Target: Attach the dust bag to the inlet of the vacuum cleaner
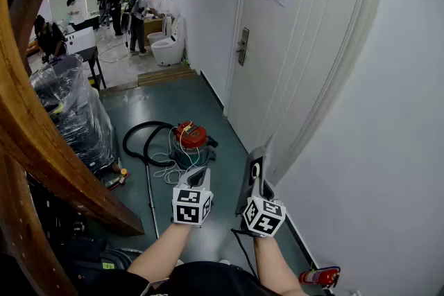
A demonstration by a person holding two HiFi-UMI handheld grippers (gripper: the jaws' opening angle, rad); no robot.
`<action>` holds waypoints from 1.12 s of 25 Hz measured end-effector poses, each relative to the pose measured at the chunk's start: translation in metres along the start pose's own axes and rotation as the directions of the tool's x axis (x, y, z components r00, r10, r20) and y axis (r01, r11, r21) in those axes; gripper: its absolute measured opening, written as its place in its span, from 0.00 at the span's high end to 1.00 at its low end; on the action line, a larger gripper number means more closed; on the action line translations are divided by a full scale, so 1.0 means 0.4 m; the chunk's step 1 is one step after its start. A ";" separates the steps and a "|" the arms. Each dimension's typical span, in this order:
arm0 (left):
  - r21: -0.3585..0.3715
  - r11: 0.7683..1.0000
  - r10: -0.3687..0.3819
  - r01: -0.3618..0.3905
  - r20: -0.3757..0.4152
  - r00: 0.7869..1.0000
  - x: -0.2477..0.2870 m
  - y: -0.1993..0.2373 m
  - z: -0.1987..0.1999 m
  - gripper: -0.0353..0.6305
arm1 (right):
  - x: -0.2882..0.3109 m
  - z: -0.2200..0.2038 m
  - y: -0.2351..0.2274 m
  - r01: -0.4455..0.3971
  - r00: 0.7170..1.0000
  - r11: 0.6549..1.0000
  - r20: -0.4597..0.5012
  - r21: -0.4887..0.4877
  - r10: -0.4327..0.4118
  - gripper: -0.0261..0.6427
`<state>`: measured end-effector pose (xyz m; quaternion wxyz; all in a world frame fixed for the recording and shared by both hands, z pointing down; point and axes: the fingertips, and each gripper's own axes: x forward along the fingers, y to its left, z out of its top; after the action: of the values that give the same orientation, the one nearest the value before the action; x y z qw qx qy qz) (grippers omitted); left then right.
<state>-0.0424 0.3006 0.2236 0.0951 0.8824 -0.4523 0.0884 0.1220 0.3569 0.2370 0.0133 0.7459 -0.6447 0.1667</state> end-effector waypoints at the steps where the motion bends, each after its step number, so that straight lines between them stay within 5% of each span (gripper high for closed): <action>1: 0.000 1.000 0.000 0.000 0.000 1.000 0.000 -0.008 -0.003 0.95 | -0.005 -0.002 -0.011 0.002 1.000 1.000 -0.001 0.002 -0.002 0.93; 18: -0.001 1.000 0.016 -0.016 -0.026 1.000 0.026 -0.160 -0.050 0.95 | -0.046 -0.025 -0.170 -0.038 0.999 0.999 -0.018 0.023 0.038 0.93; 28: -0.034 0.996 0.076 -0.079 -0.064 0.995 0.049 -0.072 -0.086 0.95 | 0.033 -0.052 -0.168 -0.055 0.997 0.998 -0.059 0.015 0.056 0.93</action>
<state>-0.0100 0.3102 0.2590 0.1219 0.8591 -0.4845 0.1112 0.1838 0.3605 0.2732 0.0229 0.7224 -0.6635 0.1934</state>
